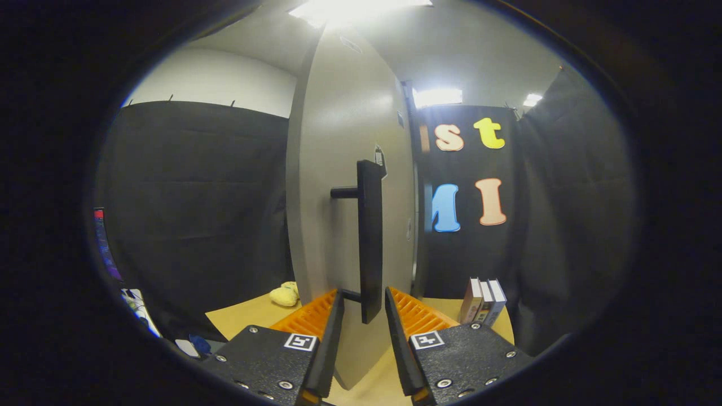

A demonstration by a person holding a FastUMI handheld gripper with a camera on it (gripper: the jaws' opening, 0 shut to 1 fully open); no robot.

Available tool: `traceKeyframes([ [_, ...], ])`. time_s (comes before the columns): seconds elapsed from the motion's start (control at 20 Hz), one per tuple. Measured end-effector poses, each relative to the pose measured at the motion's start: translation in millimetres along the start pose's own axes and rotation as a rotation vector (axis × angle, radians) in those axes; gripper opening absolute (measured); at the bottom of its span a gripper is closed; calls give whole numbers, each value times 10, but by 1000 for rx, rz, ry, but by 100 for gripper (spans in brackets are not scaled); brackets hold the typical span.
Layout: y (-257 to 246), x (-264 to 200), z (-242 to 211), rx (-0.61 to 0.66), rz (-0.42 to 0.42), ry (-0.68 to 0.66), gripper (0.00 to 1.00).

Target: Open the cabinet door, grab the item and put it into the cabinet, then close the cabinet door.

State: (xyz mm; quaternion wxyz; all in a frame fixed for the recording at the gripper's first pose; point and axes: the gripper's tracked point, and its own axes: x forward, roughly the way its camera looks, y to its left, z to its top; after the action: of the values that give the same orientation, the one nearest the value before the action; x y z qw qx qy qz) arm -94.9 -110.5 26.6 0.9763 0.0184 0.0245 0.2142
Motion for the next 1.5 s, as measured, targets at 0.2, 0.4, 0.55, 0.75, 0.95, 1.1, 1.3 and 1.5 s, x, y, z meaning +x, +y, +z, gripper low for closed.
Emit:
traceKeyframes([
  [0.2, -175, -78, 4, 38, -119, -8, 58],
  [0.4, -389, -171, -1, 23, -295, -32, 70],
  [0.55, -415, -267, -1, 37, -401, -48, 83],
  [0.75, -347, -543, -3, 29, -526, -109, 94],
  [0.95, 73, -748, -269, 50, -582, -142, 94],
  [1.1, 526, -620, -670, 45, -542, -137, 94],
  [1.3, 1360, -70, -1593, 104, -412, -81, 95],
  [1.5, 1786, 534, -2418, 90, -387, 8, 95],
])
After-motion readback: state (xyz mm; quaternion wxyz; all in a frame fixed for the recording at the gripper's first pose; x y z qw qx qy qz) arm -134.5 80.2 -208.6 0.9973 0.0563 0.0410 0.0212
